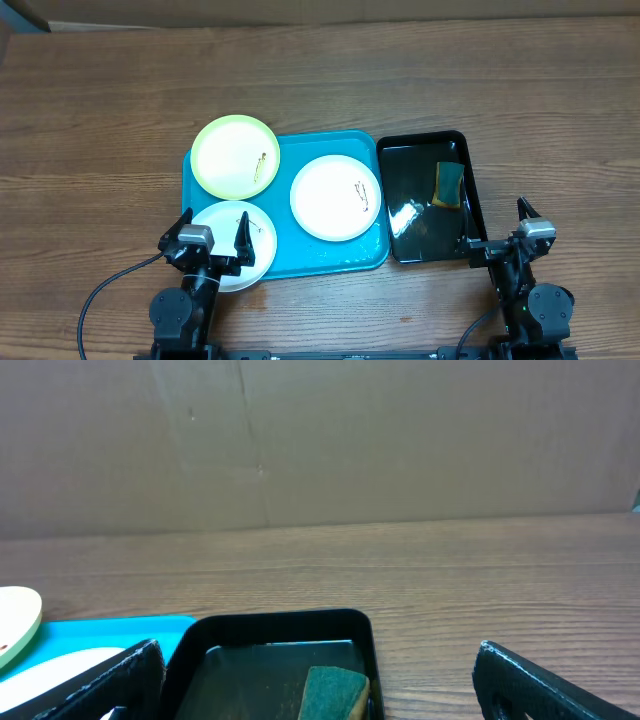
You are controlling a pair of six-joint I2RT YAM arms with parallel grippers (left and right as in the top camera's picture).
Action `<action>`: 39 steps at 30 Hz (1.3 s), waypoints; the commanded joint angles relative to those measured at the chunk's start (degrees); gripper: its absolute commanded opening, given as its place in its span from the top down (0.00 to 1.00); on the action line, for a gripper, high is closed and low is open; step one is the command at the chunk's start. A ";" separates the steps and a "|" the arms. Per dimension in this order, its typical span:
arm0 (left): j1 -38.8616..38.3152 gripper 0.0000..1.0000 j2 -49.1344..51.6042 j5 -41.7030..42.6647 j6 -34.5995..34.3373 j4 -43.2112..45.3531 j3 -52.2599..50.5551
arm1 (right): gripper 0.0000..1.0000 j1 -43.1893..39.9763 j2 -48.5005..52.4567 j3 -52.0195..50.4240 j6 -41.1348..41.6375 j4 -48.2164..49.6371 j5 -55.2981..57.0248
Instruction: Clean dirty plates on tray and stack at the side
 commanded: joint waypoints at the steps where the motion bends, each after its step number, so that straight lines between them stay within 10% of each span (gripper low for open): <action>1: -0.37 0.00 -0.55 -0.09 0.61 1.33 -0.17 | 0.00 0.15 -0.55 -0.61 0.37 0.35 0.57; 18: -0.37 0.00 5.66 4.09 -2.62 -12.96 27.47 | 0.00 0.15 -0.55 -0.61 0.35 0.35 0.57; 37: -0.39 0.00 69.40 10.47 1.66 -79.28 94.16 | 0.00 0.15 -0.55 -0.61 0.37 0.35 0.57; 39: -0.44 0.27 72.78 12.48 1.33 -81.11 93.42 | 0.00 0.15 -0.55 -0.61 0.37 0.35 0.55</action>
